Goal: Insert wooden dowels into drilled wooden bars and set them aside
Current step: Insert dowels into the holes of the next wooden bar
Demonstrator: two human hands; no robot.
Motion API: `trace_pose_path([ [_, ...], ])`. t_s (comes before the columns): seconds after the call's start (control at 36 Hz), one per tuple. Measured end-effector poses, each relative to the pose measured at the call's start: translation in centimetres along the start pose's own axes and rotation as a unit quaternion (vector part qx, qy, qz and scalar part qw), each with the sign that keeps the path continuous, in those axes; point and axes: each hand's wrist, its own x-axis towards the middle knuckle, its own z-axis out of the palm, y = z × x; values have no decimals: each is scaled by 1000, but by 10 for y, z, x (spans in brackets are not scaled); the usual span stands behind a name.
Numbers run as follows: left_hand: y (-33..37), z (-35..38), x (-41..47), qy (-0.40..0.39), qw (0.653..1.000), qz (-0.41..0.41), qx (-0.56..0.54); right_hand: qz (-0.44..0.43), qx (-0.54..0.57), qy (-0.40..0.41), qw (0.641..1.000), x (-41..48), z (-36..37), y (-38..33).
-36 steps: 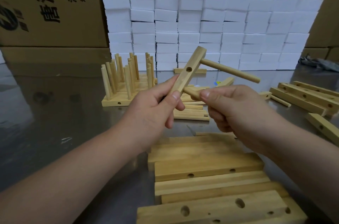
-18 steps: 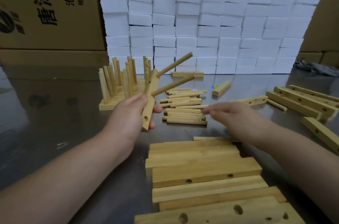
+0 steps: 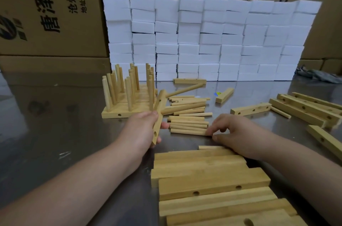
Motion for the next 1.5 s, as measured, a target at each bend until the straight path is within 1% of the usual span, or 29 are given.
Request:
trace_pose_path([
  [0.08,0,1,1,4,1000,0,8,7,11,23,1000,0,1,1],
  [0.19,0,3,1,8,1000,2,19,11,4,8,1000,1,3,2],
  [0.47,-2,4,3,4,999,6,53,43,-11,9,999,1,4,-2],
  [0.67,-2,4,3,16,999,7,41,40,-20,29,999,-1,1,-3],
  [0.81,0,4,4,24,1000,-6,13,22,0,79,997,-5,-13,-15],
  [0.89,0,2,5,30,999,-17,-13,-6,-7,51,999,-7,-14,-31],
  [0.94,-1,0,7,47,999,-16,-17,-27,-34,48,998,-8,-10,-40],
  [1.0,-2,-1,8,54,998,-11,-34,-36,-36,51,997,-7,-8,-46],
  [1.08,0,-1,9,42,996,-2,-81,-38,-11,51,998,-3,-9,-49],
  [1.17,2,-2,10,37,993,4,-109,-47,11,80,996,-2,-6,-48],
  [1.22,3,-2,8,27,991,0,-130,-48,36,96,994,-5,-4,-46],
  [1.28,4,-2,6,14,988,-13,-150,-56,51,92,993,-10,-1,-45],
  [1.39,7,-1,3,-7,973,-46,-227,-79,41,96,991,-15,1,-45],
  [1.5,10,1,-1,-28,959,-61,-277,-113,27,127,985,-17,2,-45],
])
